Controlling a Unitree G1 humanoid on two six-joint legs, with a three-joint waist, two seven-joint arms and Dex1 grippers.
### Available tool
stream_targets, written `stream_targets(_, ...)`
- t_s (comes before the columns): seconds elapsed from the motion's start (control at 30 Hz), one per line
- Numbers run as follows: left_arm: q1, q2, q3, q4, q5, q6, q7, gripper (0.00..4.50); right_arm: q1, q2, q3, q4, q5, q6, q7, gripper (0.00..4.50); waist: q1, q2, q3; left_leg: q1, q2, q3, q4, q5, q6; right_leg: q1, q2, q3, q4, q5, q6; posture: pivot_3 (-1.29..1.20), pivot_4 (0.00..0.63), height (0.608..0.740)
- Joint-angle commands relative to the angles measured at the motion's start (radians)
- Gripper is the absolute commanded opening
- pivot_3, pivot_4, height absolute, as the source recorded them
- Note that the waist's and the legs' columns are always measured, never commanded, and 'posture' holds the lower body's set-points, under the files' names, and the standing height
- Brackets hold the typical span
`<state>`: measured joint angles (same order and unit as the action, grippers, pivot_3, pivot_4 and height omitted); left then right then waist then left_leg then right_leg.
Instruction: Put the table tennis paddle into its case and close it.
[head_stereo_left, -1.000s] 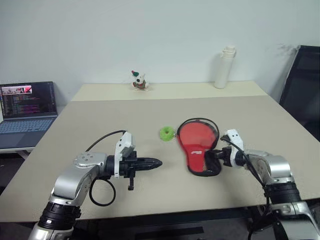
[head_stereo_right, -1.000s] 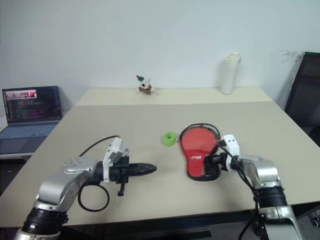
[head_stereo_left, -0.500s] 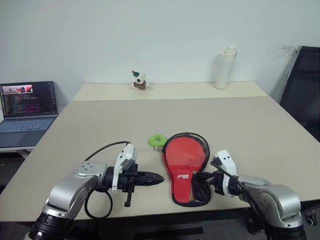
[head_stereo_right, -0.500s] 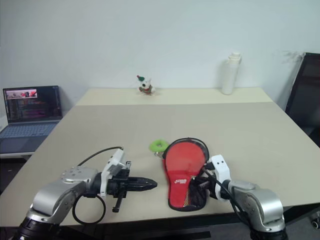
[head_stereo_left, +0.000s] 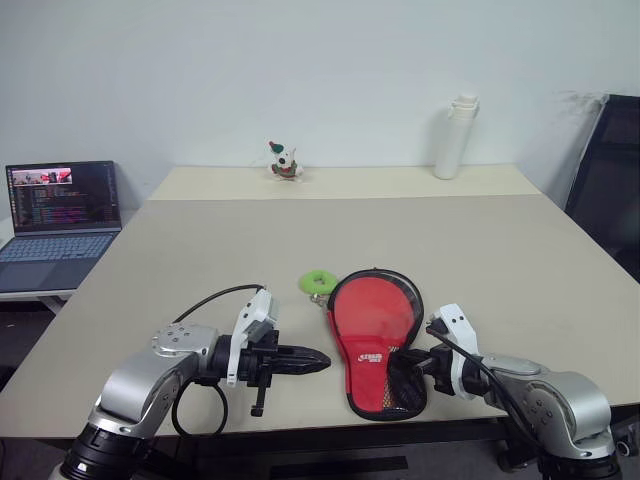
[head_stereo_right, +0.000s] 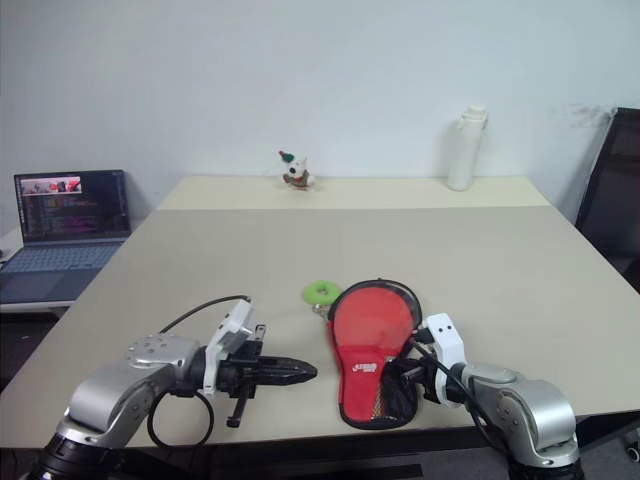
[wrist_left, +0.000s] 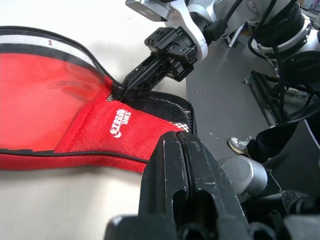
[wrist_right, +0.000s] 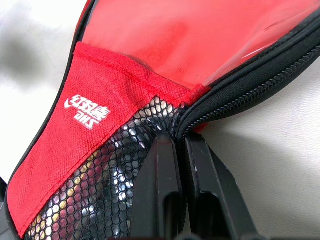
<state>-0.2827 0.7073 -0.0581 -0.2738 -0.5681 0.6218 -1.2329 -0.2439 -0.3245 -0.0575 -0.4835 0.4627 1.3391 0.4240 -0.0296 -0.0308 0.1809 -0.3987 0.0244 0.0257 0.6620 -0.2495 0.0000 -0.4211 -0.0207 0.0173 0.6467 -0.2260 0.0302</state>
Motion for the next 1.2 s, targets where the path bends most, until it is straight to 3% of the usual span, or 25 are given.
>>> stream_targets(0.03,-0.006,0.002,0.013,-0.020,-0.010,-0.012,0.018,0.00,0.016,0.002,-0.001,0.011,-0.003,0.003,-0.032,0.55,0.000,0.000,0.000,0.000,0.000,0.000,0.000,0.000,0.000,0.000,0.000,0.000,0.000,0.000,0.000,0.00,0.150,0.740)
stream_targets(0.2,-0.077,-0.041,0.023,0.086,0.066,-0.071,0.125,0.00,0.026,-0.035,0.002,-0.027,0.004,-0.016,-0.027,2.13,0.001,-0.001,-0.001,0.000,0.000,0.000,0.000,0.000,0.000,0.001,0.000,0.000,0.000,0.000,0.000,0.00,0.150,0.740)
stream_targets(0.37,-0.197,-0.092,0.013,0.266,0.188,-0.175,0.244,0.00,0.028,-0.097,-0.033,-0.109,0.109,-0.016,0.067,3.78,0.006,-0.002,-0.001,0.000,-0.001,-0.001,0.001,0.000,0.000,0.001,0.000,-0.001,0.000,0.000,0.000,0.00,0.150,0.740)
stream_targets(0.53,-0.322,-0.143,0.005,0.458,0.286,-0.233,0.347,0.00,-0.020,-0.127,-0.082,-0.137,0.187,-0.023,0.104,3.78,0.004,-0.002,-0.001,-0.002,0.000,-0.001,0.000,0.000,0.000,0.000,0.000,-0.001,-0.001,0.001,0.001,0.00,0.150,0.740)
stream_targets(0.8,-0.489,-0.213,-0.031,0.786,0.420,-0.374,0.418,0.00,-0.099,-0.187,-0.064,-0.097,0.170,-0.092,0.108,3.78,0.002,-0.002,-0.001,-0.002,-0.001,-0.001,0.000,0.000,0.000,0.000,0.000,-0.001,-0.001,0.001,0.001,0.00,0.150,0.740)
stream_targets(0.97,-0.488,-0.211,-0.016,0.811,0.413,-0.404,0.366,0.00,-0.073,-0.341,-0.124,-0.119,0.245,-0.046,0.197,3.78,0.003,-0.002,-0.001,-0.003,-0.001,0.000,0.000,0.000,0.000,-0.001,0.000,-0.001,-0.002,0.001,0.001,0.00,0.150,0.740)
stream_targets(1.2,-0.465,-0.198,-0.004,0.806,0.416,-0.408,0.358,0.00,-0.011,-0.401,-0.162,-0.191,0.368,0.017,0.219,3.78,0.002,-0.002,-0.001,-0.002,0.000,0.000,0.000,-0.001,0.000,-0.001,0.000,0.000,0.000,0.001,0.000,0.00,0.150,0.740)
